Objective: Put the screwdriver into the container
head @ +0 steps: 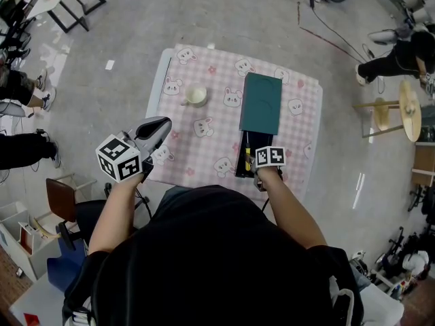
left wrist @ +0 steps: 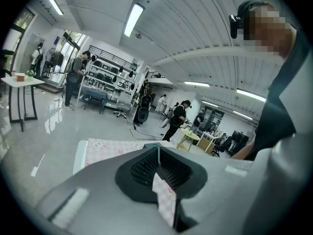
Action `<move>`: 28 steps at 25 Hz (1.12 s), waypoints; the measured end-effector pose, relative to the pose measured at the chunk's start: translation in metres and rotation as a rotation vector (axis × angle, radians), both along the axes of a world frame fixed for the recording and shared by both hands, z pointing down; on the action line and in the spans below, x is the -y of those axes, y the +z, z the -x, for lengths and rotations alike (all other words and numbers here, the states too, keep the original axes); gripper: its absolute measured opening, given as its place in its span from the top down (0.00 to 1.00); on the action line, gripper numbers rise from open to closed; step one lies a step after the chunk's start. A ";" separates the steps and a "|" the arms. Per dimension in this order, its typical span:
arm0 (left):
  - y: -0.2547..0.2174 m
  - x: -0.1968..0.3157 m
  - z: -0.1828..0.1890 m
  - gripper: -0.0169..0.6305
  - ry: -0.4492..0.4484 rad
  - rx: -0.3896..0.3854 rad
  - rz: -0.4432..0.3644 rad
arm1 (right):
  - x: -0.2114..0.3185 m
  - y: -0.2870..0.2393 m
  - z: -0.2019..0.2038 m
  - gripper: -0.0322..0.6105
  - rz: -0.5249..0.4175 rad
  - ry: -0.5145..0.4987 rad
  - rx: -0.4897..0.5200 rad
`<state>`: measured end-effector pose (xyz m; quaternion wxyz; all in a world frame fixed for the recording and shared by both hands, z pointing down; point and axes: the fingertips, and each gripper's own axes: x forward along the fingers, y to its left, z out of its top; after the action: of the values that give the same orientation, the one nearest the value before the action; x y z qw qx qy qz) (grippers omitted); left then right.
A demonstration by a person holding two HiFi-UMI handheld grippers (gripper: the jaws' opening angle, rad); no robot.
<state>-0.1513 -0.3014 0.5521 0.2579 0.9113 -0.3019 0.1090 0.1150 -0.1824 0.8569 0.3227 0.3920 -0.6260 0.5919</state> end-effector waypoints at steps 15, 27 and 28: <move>-0.003 -0.002 0.002 0.96 -0.011 -0.004 -0.003 | 0.005 -0.002 0.000 0.75 -0.002 0.018 -0.002; -0.008 -0.011 0.000 0.96 -0.015 -0.006 -0.016 | 0.008 -0.015 -0.003 0.75 -0.032 0.025 0.020; -0.009 -0.012 -0.001 0.96 -0.015 -0.006 -0.018 | 0.009 -0.018 -0.003 0.75 -0.037 0.026 0.022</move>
<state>-0.1506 -0.2898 0.5428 0.2515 0.9116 -0.3088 0.1017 0.1180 -0.1914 0.8393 0.3009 0.3995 -0.6352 0.5886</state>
